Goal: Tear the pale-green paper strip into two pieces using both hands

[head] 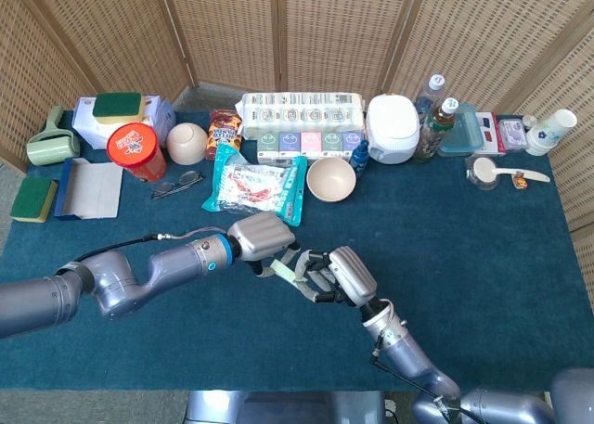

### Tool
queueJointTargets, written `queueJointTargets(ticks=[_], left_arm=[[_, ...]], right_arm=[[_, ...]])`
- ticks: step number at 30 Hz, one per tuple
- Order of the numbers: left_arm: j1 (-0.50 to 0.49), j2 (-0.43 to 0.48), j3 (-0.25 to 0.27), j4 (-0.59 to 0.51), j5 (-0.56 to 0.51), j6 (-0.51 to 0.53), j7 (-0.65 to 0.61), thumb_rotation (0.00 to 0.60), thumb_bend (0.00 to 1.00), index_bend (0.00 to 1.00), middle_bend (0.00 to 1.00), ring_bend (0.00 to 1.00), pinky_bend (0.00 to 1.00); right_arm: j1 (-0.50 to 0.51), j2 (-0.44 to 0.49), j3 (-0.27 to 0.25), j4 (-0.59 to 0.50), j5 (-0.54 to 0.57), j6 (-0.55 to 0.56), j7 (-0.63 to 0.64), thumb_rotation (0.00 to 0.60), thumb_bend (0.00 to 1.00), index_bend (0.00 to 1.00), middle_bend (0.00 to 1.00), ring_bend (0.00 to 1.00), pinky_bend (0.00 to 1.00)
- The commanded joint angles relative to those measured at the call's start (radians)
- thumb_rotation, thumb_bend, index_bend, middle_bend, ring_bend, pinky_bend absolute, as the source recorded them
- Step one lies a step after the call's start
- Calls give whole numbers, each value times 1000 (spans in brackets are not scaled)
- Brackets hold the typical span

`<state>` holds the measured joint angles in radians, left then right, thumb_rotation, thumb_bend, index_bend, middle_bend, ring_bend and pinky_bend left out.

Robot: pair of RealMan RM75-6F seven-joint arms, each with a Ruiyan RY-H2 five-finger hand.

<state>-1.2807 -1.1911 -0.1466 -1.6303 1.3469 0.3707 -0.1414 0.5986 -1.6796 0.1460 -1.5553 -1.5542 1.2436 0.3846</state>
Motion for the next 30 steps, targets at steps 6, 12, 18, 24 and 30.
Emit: queueJointTargets(ticks=[6,12,18,24,30], left_arm=[[-2,1,0,1,-2,-2,1,600,387,686,1000,1000,1000],[-5,-2,3,5,-7,-7,9,600,388,690,1000,1000,1000],[-5,-7,9,12,-12,-10,15,600,388,696,1000,1000,1000],[2,-9,20,16,-18,-10,20,600,388,702,1000,1000,1000],[14,-8,30,19,-21,-5,18,600,388,703,1000,1000,1000]], right_arm=[[-1,-1,1,2,0,3,2,600,428,840,991,1000,994],[-2,0,0,3,1,2,8,600,429,883,997,1000,994],[-6,2,-1,5,4,3,12,600,437,893,1000,1000,994],[-11,8,-5,5,5,6,16,600,441,901,1000,1000,993],[-18,13,-9,4,4,11,17,600,447,903,1000,1000,992]])
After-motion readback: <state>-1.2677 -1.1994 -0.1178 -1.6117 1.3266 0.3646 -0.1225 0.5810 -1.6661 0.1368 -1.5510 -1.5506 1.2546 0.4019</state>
